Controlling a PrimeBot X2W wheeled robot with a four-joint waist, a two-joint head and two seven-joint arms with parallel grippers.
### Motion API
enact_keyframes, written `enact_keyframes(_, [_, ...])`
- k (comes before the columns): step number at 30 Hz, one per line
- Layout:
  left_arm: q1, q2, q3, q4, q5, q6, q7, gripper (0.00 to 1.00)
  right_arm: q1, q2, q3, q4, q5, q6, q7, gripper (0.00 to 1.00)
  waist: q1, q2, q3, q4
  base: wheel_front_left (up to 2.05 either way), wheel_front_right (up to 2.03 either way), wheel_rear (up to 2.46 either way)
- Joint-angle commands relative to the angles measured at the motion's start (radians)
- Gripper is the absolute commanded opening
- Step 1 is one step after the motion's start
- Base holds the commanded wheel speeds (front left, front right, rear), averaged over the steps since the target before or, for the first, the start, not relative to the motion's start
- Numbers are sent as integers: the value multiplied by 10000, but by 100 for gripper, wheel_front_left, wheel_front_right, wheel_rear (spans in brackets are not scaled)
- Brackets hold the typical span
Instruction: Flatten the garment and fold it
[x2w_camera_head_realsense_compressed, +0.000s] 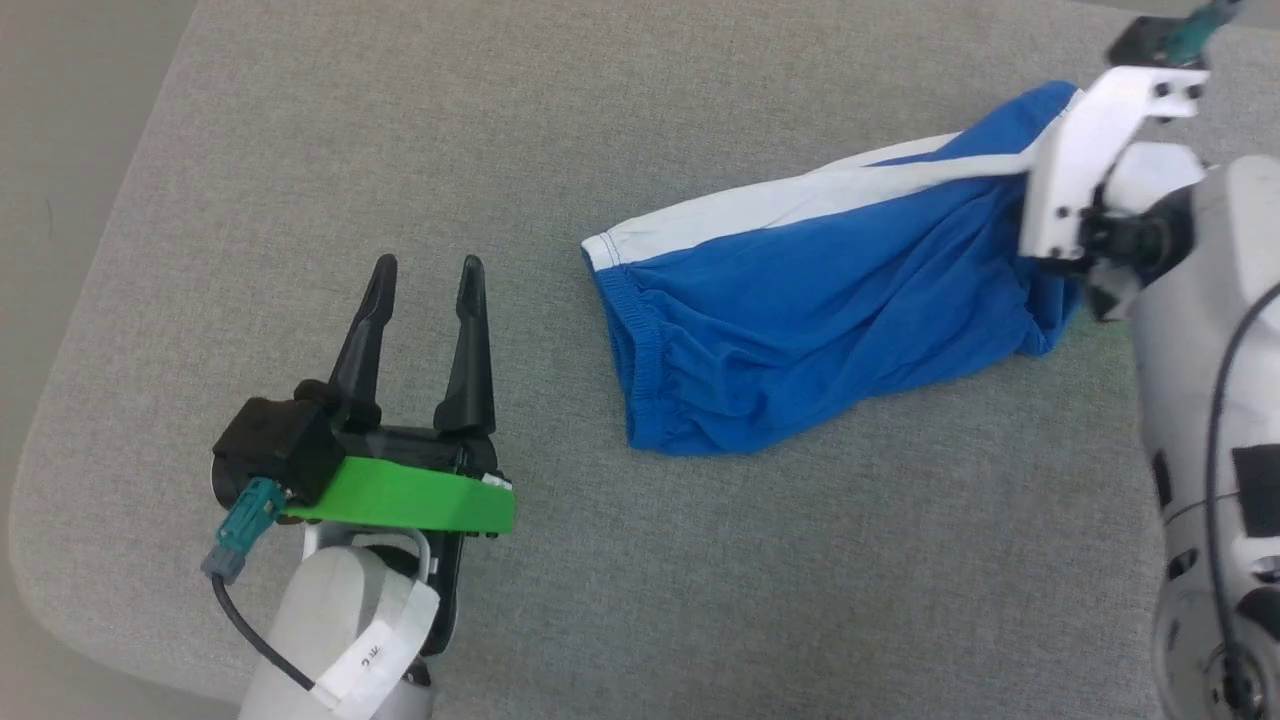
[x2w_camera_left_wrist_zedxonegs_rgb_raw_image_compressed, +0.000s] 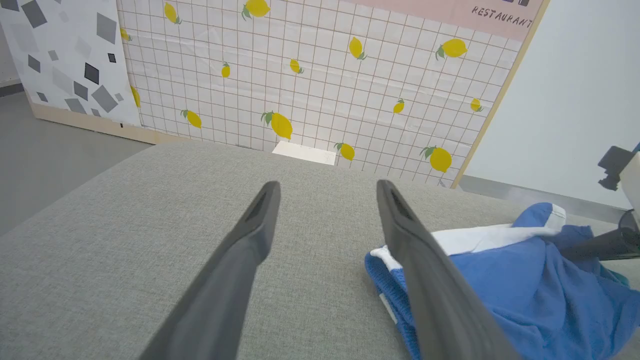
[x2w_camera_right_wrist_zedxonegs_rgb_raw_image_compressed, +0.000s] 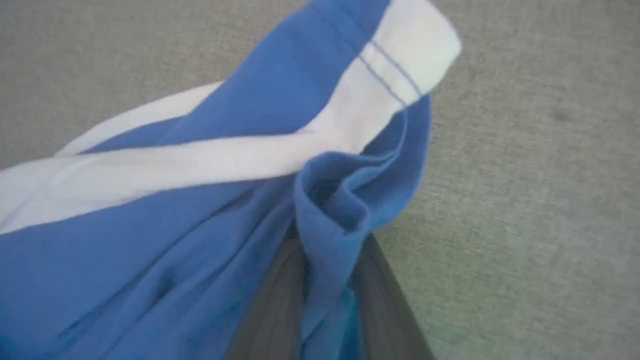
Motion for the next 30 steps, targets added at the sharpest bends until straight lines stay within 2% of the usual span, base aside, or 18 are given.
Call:
enact_keyframes(1, [-131,-35,26,33,-24,68,-37,100,475,272,167,215,337,71,-52,0,0,-1,-47,-12,0,0,0])
enact_keyframes(8, [53,-35,158,162,112,90,-37,100,1160,201,390,-713,458,71,-841,0,0,-1,-361,-228,0,0,0])
enact_keyframes(15, [367,-35,231,390,244,11,-38,100,2192,-436,-2,-1872,159,71,-1652,0,0,-1,-849,-558,0,0,0])
enact_keyframes(23, [625,-35,260,526,366,-90,-38,100,3680,-1199,-932,-3564,-774,71,-2073,0,0,-1,-1228,-828,0,0,0])
enact_keyframes(27, [728,-35,288,631,408,-128,-38,100,4232,-1265,-1185,-4527,-1170,71,-2121,0,0,-1,-1341,-958,0,0,0])
enact_keyframes(30, [799,-35,283,722,418,-150,-38,100,4522,-1187,-990,-5273,-1294,71,-2073,0,0,-1,-1422,-1035,0,0,0])
